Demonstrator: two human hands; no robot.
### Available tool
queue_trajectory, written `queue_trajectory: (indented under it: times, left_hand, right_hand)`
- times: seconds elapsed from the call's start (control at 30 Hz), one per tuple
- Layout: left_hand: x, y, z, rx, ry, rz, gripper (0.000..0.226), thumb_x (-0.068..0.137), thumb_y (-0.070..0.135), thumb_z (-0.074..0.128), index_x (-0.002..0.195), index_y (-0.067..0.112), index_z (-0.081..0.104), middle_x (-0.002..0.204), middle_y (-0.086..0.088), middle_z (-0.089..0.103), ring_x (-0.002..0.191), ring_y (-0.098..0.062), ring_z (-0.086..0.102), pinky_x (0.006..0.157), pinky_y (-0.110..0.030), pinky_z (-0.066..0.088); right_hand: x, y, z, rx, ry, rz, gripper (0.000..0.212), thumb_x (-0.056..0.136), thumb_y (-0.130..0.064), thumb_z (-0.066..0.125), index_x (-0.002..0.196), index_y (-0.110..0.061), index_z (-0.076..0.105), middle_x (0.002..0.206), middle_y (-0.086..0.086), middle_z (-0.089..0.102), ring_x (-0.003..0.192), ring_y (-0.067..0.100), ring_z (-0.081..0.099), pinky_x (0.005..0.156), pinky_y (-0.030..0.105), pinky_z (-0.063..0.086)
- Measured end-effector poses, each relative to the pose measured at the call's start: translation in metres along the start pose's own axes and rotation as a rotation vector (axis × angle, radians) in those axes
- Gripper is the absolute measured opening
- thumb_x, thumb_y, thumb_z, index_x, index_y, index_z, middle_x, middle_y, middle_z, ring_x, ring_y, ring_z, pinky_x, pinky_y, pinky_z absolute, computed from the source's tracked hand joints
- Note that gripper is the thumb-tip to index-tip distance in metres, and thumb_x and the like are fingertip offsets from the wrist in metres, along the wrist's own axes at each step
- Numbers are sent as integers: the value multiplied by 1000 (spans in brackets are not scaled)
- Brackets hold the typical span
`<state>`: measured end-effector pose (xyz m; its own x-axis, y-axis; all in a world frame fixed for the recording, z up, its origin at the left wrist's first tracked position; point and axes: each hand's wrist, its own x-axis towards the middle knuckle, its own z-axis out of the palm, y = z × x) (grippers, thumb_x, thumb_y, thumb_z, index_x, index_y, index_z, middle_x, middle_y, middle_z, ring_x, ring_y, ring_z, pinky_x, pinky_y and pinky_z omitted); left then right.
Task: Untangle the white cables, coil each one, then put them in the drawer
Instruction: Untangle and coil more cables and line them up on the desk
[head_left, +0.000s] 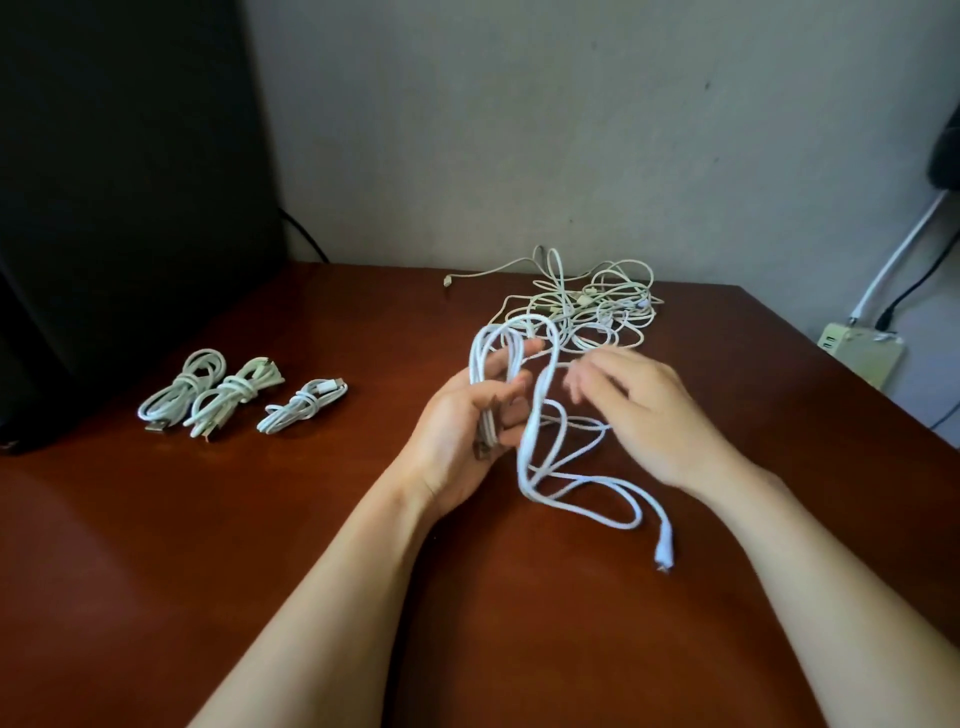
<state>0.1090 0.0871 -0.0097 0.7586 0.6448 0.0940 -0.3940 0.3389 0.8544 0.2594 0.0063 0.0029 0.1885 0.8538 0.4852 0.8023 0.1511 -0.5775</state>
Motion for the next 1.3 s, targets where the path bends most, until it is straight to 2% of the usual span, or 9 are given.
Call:
queue_trajectory:
  times: [0.1,0.23,0.4,0.67,0.83,0.93,1.03,1.17,1.3]
  left_hand:
    - [-2,5,-1,-60,57,21,28,93,7,40,107,11,64,60,3,41,48,-6,29,40,-14,23]
    - [-3,9,2,-115,63,13,27,95,20,41,108,12,64,64,4,40,52,-7,25,40,-14,23]
    - [-1,6,1,-114,49,34,27,99,21,37,110,15,61,66,4,39,49,-5,26,41,-14,21]
    - [-1,12,-5,-291,87,135,27,101,22,34,108,16,59,65,4,41,47,-4,26,40,-14,22]
    - [0,23,-19,-471,239,225,25,101,23,35,104,18,59,62,4,40,46,-5,24,41,-14,20]
    - [-1,21,-19,-417,277,221,25,101,23,35,105,18,59,63,4,40,47,-5,24,40,-14,21]
    - [-1,19,-16,-365,246,194,25,101,21,35,105,17,59,63,4,40,46,-4,26,40,-14,21]
    - [1,15,-15,-277,221,137,27,102,21,35,108,15,60,63,4,42,45,-4,26,41,-15,21]
    - [2,13,-12,-204,217,107,29,102,25,35,109,15,61,64,4,39,45,-4,25,37,-14,23]
  right_hand:
    - [-3,-6,3,-61,-72,69,42,93,-43,48,61,-17,41,51,-1,46,48,12,45,62,39,46]
    - [-2,-15,-4,-236,215,3,59,86,-61,43,54,-11,39,46,1,34,48,14,27,51,35,30]
    - [1,-14,-21,-519,587,81,54,82,-49,56,56,-2,52,47,4,32,50,31,40,49,31,30]
    - [3,16,-40,-730,748,290,28,82,-24,55,61,-6,59,64,17,55,61,43,52,55,30,23]
    - [-2,40,-56,-727,714,579,20,79,-16,54,76,-1,68,76,30,60,74,47,57,62,33,32]
    - [-5,49,-55,-771,540,671,19,81,-20,61,95,-10,69,99,24,62,99,41,56,79,39,37]
    - [-5,48,-52,-801,316,695,55,79,-25,71,129,-20,49,131,17,47,125,35,36,99,45,27]
    - [-2,15,-46,-803,355,292,69,77,-27,71,138,-16,43,137,15,44,128,36,32,103,47,23]
    - [-5,-33,-12,-694,79,-13,60,92,-45,42,143,-15,38,138,9,50,124,32,45,100,43,32]
